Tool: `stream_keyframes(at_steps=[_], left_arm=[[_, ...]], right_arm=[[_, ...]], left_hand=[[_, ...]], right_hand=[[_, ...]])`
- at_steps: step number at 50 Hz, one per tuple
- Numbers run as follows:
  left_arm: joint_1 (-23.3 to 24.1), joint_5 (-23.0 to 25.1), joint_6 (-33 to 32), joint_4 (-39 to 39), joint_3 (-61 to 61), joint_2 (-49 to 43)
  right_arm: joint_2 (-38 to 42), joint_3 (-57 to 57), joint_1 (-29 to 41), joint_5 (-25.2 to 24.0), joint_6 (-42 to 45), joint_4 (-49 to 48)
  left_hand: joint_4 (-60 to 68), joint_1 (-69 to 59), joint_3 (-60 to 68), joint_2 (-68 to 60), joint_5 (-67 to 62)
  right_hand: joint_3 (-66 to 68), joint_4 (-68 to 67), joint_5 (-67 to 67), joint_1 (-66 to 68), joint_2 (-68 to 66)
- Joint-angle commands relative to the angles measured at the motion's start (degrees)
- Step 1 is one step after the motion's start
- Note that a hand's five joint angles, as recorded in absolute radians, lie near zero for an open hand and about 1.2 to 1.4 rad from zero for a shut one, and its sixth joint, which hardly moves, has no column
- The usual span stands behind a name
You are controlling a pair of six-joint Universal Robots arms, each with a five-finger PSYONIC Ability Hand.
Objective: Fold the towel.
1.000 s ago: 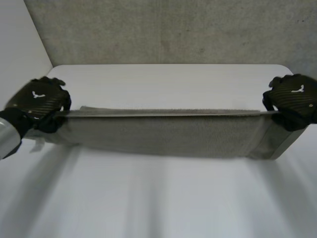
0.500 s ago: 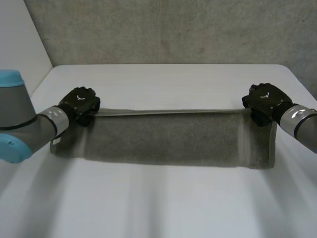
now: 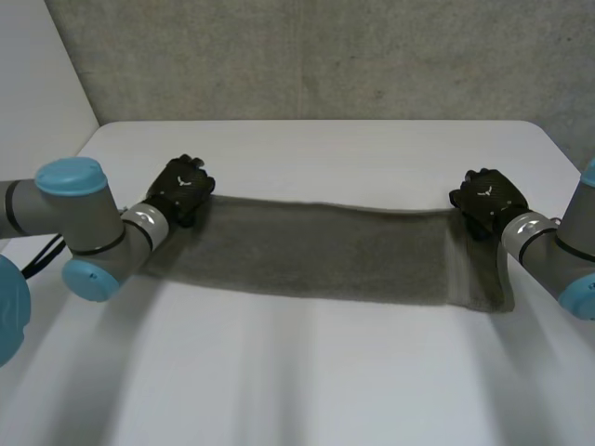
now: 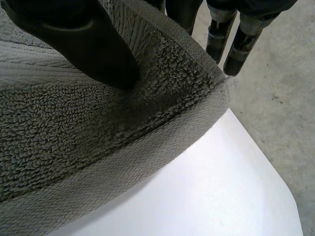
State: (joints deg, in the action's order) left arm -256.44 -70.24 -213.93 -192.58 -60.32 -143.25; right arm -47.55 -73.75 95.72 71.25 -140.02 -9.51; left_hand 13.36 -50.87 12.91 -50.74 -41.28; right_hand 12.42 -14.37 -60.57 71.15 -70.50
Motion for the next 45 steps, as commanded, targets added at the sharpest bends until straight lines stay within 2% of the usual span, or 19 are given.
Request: stream_keyframes(at_steps=[1, 5, 10, 14, 19, 23, 28, 31, 33, 38, 45], left_arm=[[0.24, -1.74, -0.08, 0.01, -0.06, -0.27], [0.41, -4.19, 0.01, -0.16, -0.94, 2.09], [-0.29, -4.73, 0.27, -0.25, -5.23, 7.96], [-0.64, -4.82, 0.45, -0.25, -10.77, 13.77], [-0.73, -4.73, 0.62, -0.25, -17.44, 18.87], [-1.43, -4.55, 0.89, -0.25, -23.09, 23.63], [-2.84, -4.11, 3.16, -0.78, -33.26, 31.26], [-3.02, -3.94, 4.58, -1.31, -35.40, 32.95], [-3.71, -2.89, 7.81, -3.14, -39.07, 35.57], [-4.86, -0.17, 11.86, -4.20, -42.07, 37.60], [-5.30, 0.19, 12.40, -4.21, -42.25, 37.61]], right_arm=[[-0.34, -0.17, -0.01, 2.40, -0.16, -0.68], [-2.46, -0.70, -0.01, 2.75, -1.39, -1.12], [-11.13, -4.55, -0.36, 1.97, -9.54, -1.91], [-15.97, -7.19, -0.54, 1.53, -12.63, -2.09], [-21.62, -11.86, -0.89, 1.79, -12.99, -0.68], [-26.00, -18.34, -0.89, 0.83, -12.64, 4.05], [-26.63, -23.79, -0.89, -1.28, -9.67, 8.62], [-25.93, -26.79, -1.06, -1.64, -6.51, 9.07], [-25.57, -27.86, -1.77, -1.82, -5.17, 8.90], [-21.72, -28.56, -4.23, -2.69, -3.33, 8.46], [-18.02, -28.03, -4.58, -3.40, -3.06, 5.65]], left_hand=[[-3.36, 38.47, -2.91, 38.34, 38.88], [-3.36, 39.82, -2.91, 39.68, 40.23], [-3.36, 39.82, -2.91, 39.68, 40.23], [-3.36, 39.65, -2.91, 39.52, 40.06], [-3.36, 39.31, -2.91, 39.18, 39.72], [-3.36, 39.14, -2.91, 39.01, 39.55], [-3.36, 39.14, -2.91, 39.01, 39.55], [-3.36, 38.98, -2.91, 38.84, 39.39], [-3.36, 38.30, -2.91, 38.17, 38.71], [-3.36, 37.97, -2.91, 37.84, 38.38], [-3.36, 37.97, -2.91, 37.83, 38.38]], right_hand=[[-2.42, 4.37, 60.57, -61.15, 60.50], [-2.42, 4.37, 60.57, -61.15, 60.50], [-2.42, 4.37, 60.57, -61.15, 60.50], [-2.42, 4.37, 60.57, -61.15, 60.50], [-2.42, 4.37, 60.57, -61.15, 60.50], [-2.42, 4.37, 60.57, -61.15, 60.50], [-2.42, 4.37, 60.57, -61.15, 60.50], [-2.42, 4.37, 55.80, -56.39, 55.73], [-2.42, 4.37, 52.75, -53.33, 52.68], [-2.42, 4.37, 44.51, -45.09, 44.44], [-2.42, 4.37, 37.30, -37.89, 37.23]])
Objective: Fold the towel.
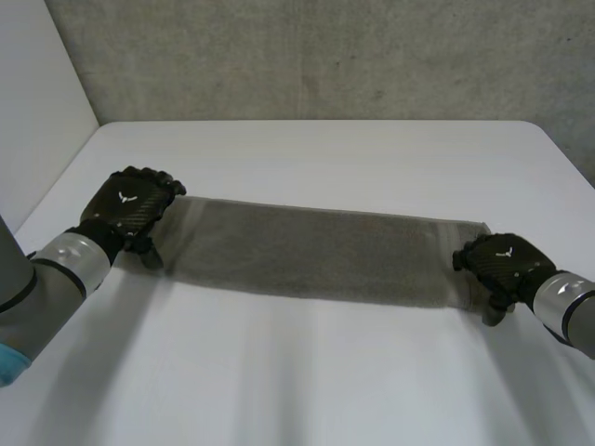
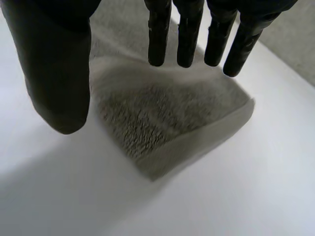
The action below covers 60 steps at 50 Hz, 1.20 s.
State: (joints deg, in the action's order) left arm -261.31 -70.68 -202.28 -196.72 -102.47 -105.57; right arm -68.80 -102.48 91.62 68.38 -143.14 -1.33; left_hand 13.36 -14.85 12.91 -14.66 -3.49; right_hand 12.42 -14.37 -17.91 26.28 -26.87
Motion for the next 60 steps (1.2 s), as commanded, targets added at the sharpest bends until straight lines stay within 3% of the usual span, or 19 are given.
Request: stream_keyframes(at_steps=[1, 10, 22, 29, 37, 39, 42, 46, 51, 53, 56, 58, 59, 60], left_arm=[[-0.43, 0.63, 0.75, -0.06, -0.10, -0.07], [-0.78, 0.72, 0.75, -0.06, -0.10, -0.07], [-0.78, 0.63, 0.83, -0.15, -0.10, -0.07], [-1.05, 0.54, 0.92, -0.15, -0.10, 0.01], [-1.14, 0.37, 0.92, -0.06, -0.19, 0.36], [-1.49, 0.28, 0.92, -0.06, -0.19, 0.54], [-1.66, 0.28, 0.92, -0.06, -0.28, 0.63], [-1.66, 0.28, 0.92, 0.02, -0.37, 0.98], [-1.57, 0.28, 0.92, -0.06, -0.81, 1.33], [-1.57, 0.28, 1.01, -0.06, -0.89, 1.42], [-1.49, 0.28, 1.01, -0.06, -0.98, 1.51], [-1.49, 0.11, 1.01, -0.06, -0.98, 1.59], [-1.49, 0.11, 1.01, -0.06, -0.98, 1.60], [-1.49, 0.11, 1.01, -0.06, -1.07, 1.60]], right_arm=[[3.50, 0.70, -0.57, -0.53, 0.06, -3.49], [5.17, 0.97, -0.92, -0.53, 0.15, -6.76], [7.01, 1.67, -1.53, -0.53, 3.13, -6.93], [6.58, 1.41, -3.56, -0.53, 3.31, -6.14], [2.18, 0.70, -13.31, -1.85, 7.18, -5.00], [0.26, 2.28, -20.22, -3.43, 11.99, -4.30], [-1.15, 6.22, -24.98, -5.27, 16.04, -2.37], [-1.94, 11.31, -25.53, -7.12, 16.76, 0.35], [-4.41, 18.02, -23.33, -8.09, 14.21, 3.26], [-6.25, 21.08, -16.08, -8.09, 10.36, 3.09], [-6.43, 22.50, -11.55, -7.92, 8.32, 2.74], [-6.34, 23.64, -1.76, -7.31, 6.31, 0.73], [-6.34, 23.64, -1.71, -7.30, 6.30, 0.71], [-5.82, 23.90, 3.77, -6.78, 5.95, -0.59]], left_hand=[[-3.36, 2.11, -2.91, 1.92, 0.75], [-3.36, 2.11, -2.91, 1.92, 0.76], [-3.36, 2.28, -2.91, 2.09, 0.92], [-3.36, 2.28, -2.91, 2.09, 0.92], [-3.36, 2.28, -2.91, 2.09, 0.92], [-3.36, 2.28, -2.91, 2.09, 0.92], [-3.36, 2.28, -2.91, 2.09, 0.92], [-3.36, 2.28, -2.91, 2.09, 0.92], [-3.36, 2.28, -2.91, 2.09, 0.92], [-3.36, 2.28, -2.91, 2.09, 0.92], [-3.36, 2.44, -2.91, 2.26, 1.09], [-3.36, 2.44, -2.91, 2.26, 1.09], [-3.36, 2.44, -2.91, 2.26, 1.09], [-3.36, 2.44, -2.91, 2.26, 1.09]], right_hand=[[-2.42, 4.37, -8.38, 10.01, -9.43], [-2.42, 4.37, -10.09, 11.73, -11.14], [-2.42, 4.37, -50.07, 51.70, -51.12], [-2.42, 4.37, -52.09, 53.72, -53.13], [-2.42, 4.37, -52.09, 53.72, -53.13], [-2.42, 4.37, -52.09, 53.72, -53.13], [-2.42, 4.37, -52.09, 53.72, -53.13], [-2.42, 4.37, -52.09, 53.72, -53.13], [-2.42, 4.37, -52.09, 53.72, -53.13], [-2.42, 4.37, -52.09, 53.72, -53.13], [-2.42, 4.37, -52.09, 53.72, -53.13], [-2.42, 4.37, -52.09, 53.72, -53.13], [-2.42, 4.37, -52.09, 53.72, -53.13], [-2.42, 4.37, -52.09, 53.72, -53.13]])
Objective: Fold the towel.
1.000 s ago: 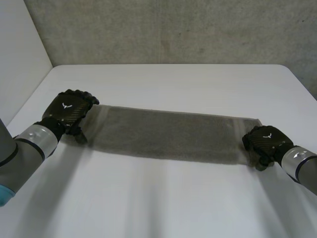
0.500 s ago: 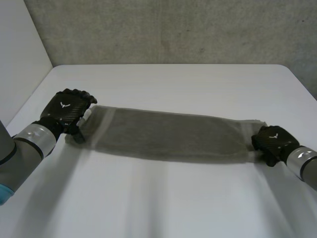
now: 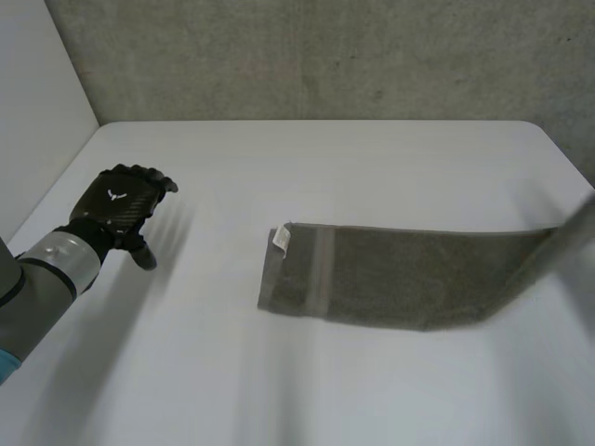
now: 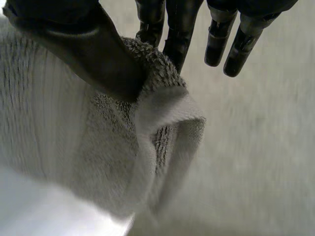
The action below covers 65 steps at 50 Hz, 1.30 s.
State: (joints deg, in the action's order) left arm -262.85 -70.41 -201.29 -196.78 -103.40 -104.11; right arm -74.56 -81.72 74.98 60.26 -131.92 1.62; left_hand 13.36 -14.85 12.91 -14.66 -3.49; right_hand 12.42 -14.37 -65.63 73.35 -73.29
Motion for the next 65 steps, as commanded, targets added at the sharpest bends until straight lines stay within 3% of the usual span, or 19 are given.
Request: stream_keyframes(at_steps=[1, 4, 6, 7, 9, 12, 18, 19, 23, 25, 34, 36, 41, 47, 58, 65], left_arm=[[0.06, -0.25, 0.02, 0.00, -0.14, 0.14], [0.06, -0.25, 0.02, 0.00, -0.14, 0.23], [-0.03, -0.25, 0.02, 0.00, -0.14, 0.40], [-0.03, -0.25, 0.02, 0.00, -0.14, 0.40], [0.06, -0.25, 0.02, 0.00, -0.14, 0.40], [0.06, -0.25, 0.02, 0.00, -0.14, 0.31], [0.59, -0.25, 0.02, -0.09, -0.05, 0.14], [0.76, -0.25, 0.02, -0.09, 0.21, 0.05], [1.03, -0.25, 0.02, -0.18, 0.74, -0.04], [1.37, -0.25, 0.02, -0.27, 1.79, -0.13], [6.91, -0.51, 2.57, -0.88, 7.51, -0.39], [9.36, -0.60, 4.58, -0.88, 9.96, -0.48], [12.62, -1.13, 7.39, -0.88, 12.77, -1.52], [18.06, -2.44, 8.37, -0.53, 16.12, -6.44], [21.33, -5.44, 8.54, -0.71, 15.33, -9.18], [21.77, -5.61, 8.63, -0.71, 14.98, -8.92]], right_arm=[[1.07, 3.40, 25.78, 2.66, -5.27, -5.04], [2.84, 3.50, 31.02, 4.43, -5.10, -6.37], [7.47, 4.02, 40.90, 8.19, -4.66, -8.91], [7.50, 4.02, 40.95, 8.21, -4.66, -8.92], [13.44, 5.25, 48.12, 10.13, -3.79, -11.02], [19.51, 6.39, 52.27, 11.02, -1.95, -11.90], [25.60, 7.27, 55.10, 11.72, 0.79, -12.87], [26.21, 7.27, 55.45, 12.16, 1.05, -12.96], [25.25, 6.57, 55.54, 12.25, 0.61, -12.87], [22.02, 5.52, 54.66, 12.43, -0.96, -12.96], [9.61, -0.11, 48.15, 13.04, -12.83, -12.87], [4.27, -3.26, 43.96, 13.48, -19.39, -12.17], [-0.84, -8.35, 37.98, 13.31, -26.00, -9.72], [-3.75, -17.05, 31.03, 13.04, -26.46, -6.90], [-2.70, -28.76, 24.16, 11.72, -19.78, -7.86], [2.04, -30.69, 21.09, 8.04, -16.00, -12.61]], left_hand=[[-3.36, 2.28, -2.91, 2.09, 0.92], [-3.36, 2.45, -2.91, 2.26, 1.09], [-3.36, 2.45, -2.91, 2.26, 1.09], [-3.36, 2.45, -2.91, 2.26, 1.09], [-3.36, 2.45, -2.91, 2.26, 1.09], [-3.36, 2.45, -2.91, 2.26, 1.09], [-3.36, 2.62, -2.91, 2.42, 1.26], [-3.36, 2.62, -2.91, 2.42, 1.26], [-3.36, 2.62, -2.91, 2.42, 1.26], [-3.36, 2.62, -2.91, 2.42, 1.26], [-3.36, 2.45, -2.91, 2.26, 1.09], [-3.36, 2.28, -2.91, 2.09, 0.92], [-3.36, 2.11, -2.91, 1.92, 0.76], [-3.36, 2.11, -2.91, 1.92, 0.76], [-3.36, 2.11, -2.91, 1.92, 0.76], [-3.36, 2.11, -2.91, 1.92, 0.76]], right_hand=[[-2.42, 4.37, -4.37, 6.65, -6.71], [-2.42, 4.37, -4.37, 6.65, -6.71], [-2.42, 4.37, -4.37, 6.65, -6.71], [-2.42, 4.37, -4.37, 6.65, -6.71], [-2.42, 4.37, -4.37, 6.65, -6.71], [-2.42, 4.37, -4.37, 6.65, -6.71], [-2.42, 4.37, -2.41, 4.70, -4.75], [-2.42, 4.37, 14.58, -12.29, 12.24], [-2.42, 4.37, 25.01, -22.72, 22.67], [-2.42, 4.37, 65.63, -63.35, 63.29], [-2.42, 4.37, 65.63, -63.35, 63.29], [-2.42, 4.37, 65.63, -63.35, 63.29], [-2.42, 4.37, 65.63, -63.35, 63.29], [-2.42, 4.37, 65.63, -63.35, 63.29], [-2.42, 4.37, 63.53, -61.24, 61.19], [-2.42, 4.37, 41.37, -39.08, 39.03]])
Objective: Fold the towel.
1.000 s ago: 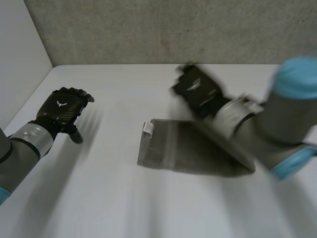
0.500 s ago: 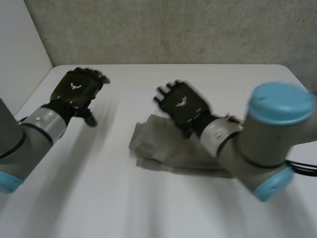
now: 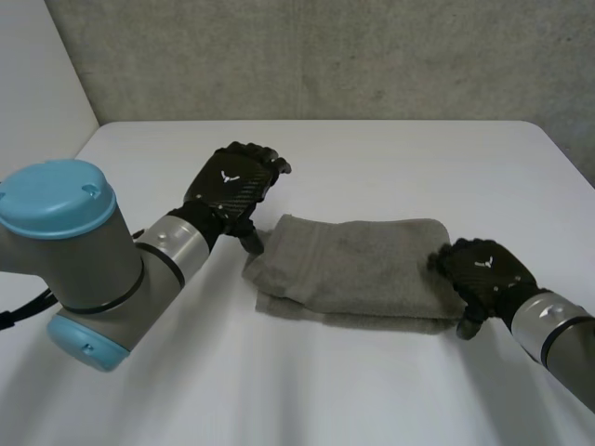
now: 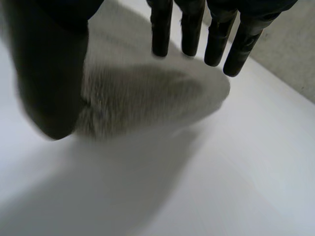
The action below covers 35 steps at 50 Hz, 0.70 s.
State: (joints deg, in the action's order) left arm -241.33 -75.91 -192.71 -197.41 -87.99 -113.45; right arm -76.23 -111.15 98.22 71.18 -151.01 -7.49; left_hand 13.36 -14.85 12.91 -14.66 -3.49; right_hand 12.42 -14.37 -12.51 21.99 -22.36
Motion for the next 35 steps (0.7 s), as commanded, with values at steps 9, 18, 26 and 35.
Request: stream_keyframes(at_steps=[9, 18, 26, 35], left_arm=[[0.08, -0.38, -0.04, -0.16, -1.84, 0.95], [-0.98, -0.29, -0.04, -0.16, -5.43, 4.19], [-3.35, -1.07, 0.14, -0.25, -6.67, 7.27], [-5.19, -4.33, 1.28, -0.69, -7.11, 7.63]], right_arm=[[5.84, 0.31, -2.42, -5.17, 3.88, -2.97], [-2.24, 8.29, -3.57, -6.66, 14.76, 4.23], [3.87, 22.36, 13.89, -7.37, 17.07, 7.58], [19.96, 28.70, 28.67, -6.05, 17.33, 5.66]], left_hand=[[-3.36, 2.28, -2.91, 2.09, 0.92], [-3.36, 2.61, -2.91, 2.43, 1.26], [-3.36, 2.78, -2.91, 2.60, 1.42], [-3.36, 2.95, -2.91, 2.76, 1.59]], right_hand=[[-2.42, 4.37, -57.49, 58.01, -57.64], [-2.42, 4.37, -57.49, 58.01, -57.64], [-2.42, 4.37, -57.49, 58.01, -57.64], [-2.42, 4.37, -57.49, 58.01, -57.64]])
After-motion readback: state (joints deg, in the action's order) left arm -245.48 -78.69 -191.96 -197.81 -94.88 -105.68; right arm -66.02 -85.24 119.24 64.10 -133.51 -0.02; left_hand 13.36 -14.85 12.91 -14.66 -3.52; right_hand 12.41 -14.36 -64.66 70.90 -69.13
